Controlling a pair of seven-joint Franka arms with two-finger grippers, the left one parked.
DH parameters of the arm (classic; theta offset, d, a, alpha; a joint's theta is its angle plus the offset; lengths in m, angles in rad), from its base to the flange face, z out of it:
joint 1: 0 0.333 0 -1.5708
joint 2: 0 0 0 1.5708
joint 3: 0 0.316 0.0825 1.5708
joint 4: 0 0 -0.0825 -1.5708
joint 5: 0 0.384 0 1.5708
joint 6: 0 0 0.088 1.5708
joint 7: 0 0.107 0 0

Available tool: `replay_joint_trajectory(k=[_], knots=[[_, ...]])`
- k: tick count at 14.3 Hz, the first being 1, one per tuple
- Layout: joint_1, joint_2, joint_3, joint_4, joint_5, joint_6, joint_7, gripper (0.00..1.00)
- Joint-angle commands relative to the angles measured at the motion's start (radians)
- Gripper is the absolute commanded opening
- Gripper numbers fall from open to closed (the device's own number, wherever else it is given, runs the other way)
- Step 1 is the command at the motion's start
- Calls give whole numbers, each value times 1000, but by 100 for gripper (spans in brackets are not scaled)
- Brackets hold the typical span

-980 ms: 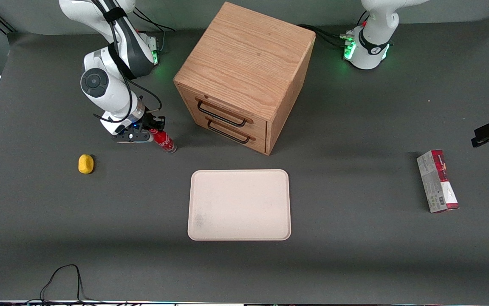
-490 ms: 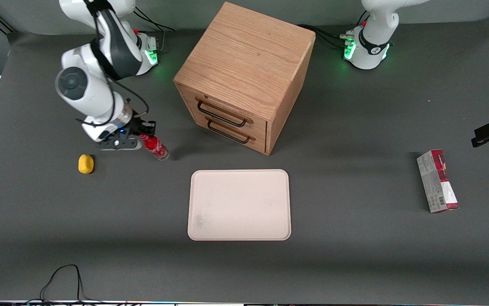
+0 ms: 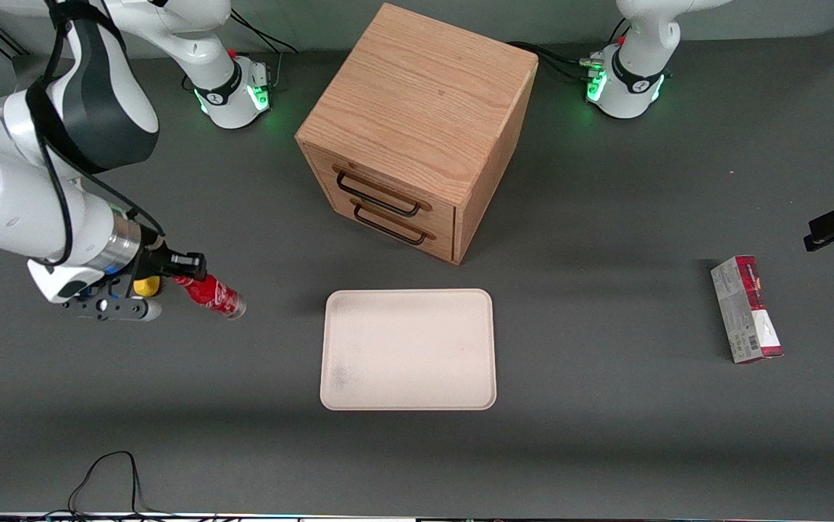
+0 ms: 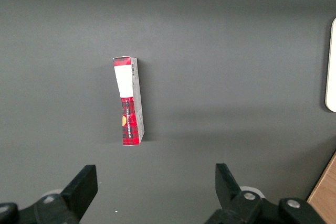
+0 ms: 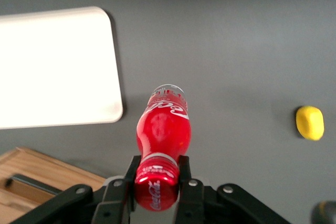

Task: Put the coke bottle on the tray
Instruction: 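Lift the bottle and carry it with the right gripper to the tray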

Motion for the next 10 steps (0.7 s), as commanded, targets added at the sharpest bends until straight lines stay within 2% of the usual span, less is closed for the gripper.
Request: replay_joint_trajectory(k=[1,3,4,5,6,10], knots=[[32,112,14,212,-20,-43,83,0],[79,181,14,327,-25,-43,97,0],[105,216,14,369,-49,-43,108,0],[162,300,14,465,-102,-39,146,0],[190,343,11,502,-115,-37,152,0],[221,448,12,504,-126,39,152,0]])
